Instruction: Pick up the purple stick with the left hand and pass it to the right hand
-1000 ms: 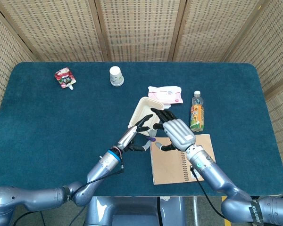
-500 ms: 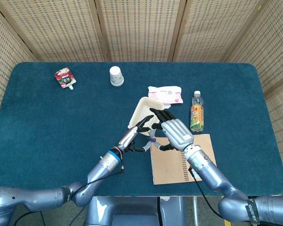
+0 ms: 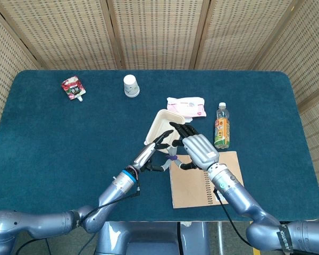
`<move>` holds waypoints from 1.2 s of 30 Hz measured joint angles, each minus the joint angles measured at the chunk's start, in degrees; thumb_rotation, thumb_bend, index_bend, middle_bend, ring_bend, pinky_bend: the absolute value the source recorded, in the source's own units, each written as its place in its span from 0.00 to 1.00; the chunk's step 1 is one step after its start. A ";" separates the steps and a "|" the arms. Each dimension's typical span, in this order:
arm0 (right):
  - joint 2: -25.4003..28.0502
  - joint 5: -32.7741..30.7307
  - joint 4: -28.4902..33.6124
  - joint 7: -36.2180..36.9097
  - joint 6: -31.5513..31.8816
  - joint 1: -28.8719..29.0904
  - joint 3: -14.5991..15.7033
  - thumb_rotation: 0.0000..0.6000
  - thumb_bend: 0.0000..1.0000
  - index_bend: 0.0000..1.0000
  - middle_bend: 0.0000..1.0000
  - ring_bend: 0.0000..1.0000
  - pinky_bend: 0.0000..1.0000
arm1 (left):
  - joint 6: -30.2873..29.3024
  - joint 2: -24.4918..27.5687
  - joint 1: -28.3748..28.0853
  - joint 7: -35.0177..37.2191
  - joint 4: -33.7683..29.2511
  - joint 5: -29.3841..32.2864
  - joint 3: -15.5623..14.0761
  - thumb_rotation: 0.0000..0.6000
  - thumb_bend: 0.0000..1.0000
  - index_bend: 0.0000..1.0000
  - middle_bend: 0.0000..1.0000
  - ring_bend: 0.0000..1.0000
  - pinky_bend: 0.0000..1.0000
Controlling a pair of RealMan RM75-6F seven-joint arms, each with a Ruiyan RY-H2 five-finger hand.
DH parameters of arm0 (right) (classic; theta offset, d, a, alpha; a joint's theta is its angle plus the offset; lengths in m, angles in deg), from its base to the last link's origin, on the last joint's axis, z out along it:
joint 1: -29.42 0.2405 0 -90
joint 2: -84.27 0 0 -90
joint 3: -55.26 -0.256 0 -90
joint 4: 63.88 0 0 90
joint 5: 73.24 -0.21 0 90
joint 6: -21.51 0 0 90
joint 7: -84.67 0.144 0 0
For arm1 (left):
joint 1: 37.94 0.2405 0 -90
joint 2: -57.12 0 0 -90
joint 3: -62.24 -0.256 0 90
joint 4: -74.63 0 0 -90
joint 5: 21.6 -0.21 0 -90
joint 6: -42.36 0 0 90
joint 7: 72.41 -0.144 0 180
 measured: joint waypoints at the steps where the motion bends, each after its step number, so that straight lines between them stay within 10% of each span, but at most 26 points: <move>1: 0.07 0.02 -0.02 0.00 -0.04 0.00 0.04 1.00 0.53 0.60 0.00 0.00 0.00 | 0.01 0.00 -0.01 0.00 0.00 -0.01 0.01 1.00 0.51 0.74 0.00 0.00 0.00; 18: 0.23 0.85 0.07 0.56 -0.03 -0.08 0.31 1.00 0.79 0.77 0.02 0.00 0.00 | -0.07 0.12 0.01 -0.12 -0.06 0.13 0.22 1.00 0.51 0.74 0.00 0.00 0.00; 36: 1.96 5.59 -1.52 4.52 1.82 -2.29 -0.19 1.00 0.79 0.80 0.05 0.00 0.00 | -0.26 4.90 0.81 -4.66 2.03 1.01 0.08 1.00 0.54 0.76 0.00 0.00 0.00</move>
